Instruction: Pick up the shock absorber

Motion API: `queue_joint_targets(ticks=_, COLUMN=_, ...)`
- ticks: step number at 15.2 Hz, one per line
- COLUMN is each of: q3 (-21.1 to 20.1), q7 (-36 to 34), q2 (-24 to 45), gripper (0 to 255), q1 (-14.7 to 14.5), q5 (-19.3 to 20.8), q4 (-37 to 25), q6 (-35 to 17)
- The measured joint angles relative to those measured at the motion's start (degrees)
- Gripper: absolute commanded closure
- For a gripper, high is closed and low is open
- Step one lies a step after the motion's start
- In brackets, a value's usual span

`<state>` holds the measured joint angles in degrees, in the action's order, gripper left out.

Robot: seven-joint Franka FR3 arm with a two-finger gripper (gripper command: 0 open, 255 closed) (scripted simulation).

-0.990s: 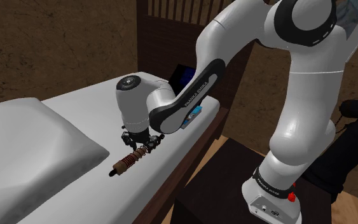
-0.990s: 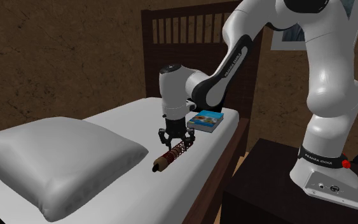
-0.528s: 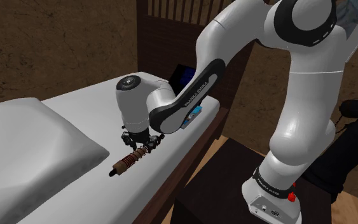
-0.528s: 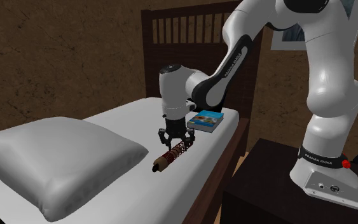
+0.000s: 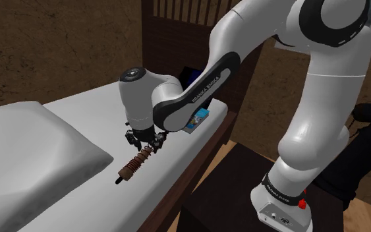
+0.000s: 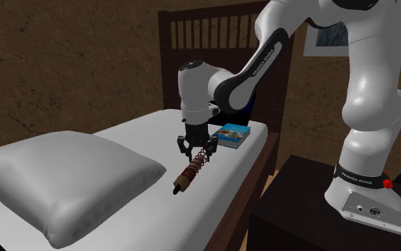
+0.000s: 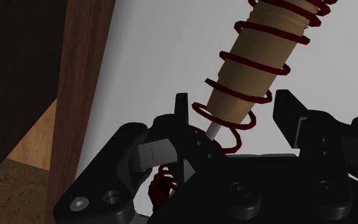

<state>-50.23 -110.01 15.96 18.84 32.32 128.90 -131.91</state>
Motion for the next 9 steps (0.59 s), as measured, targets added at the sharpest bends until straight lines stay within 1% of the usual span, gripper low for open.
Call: queue_joint_targets(ticks=9, q3=-3.6, q7=6.1, q2=-6.4, gripper=255, q1=3.0, q5=-7.9, q4=-1.1, q6=3.7)
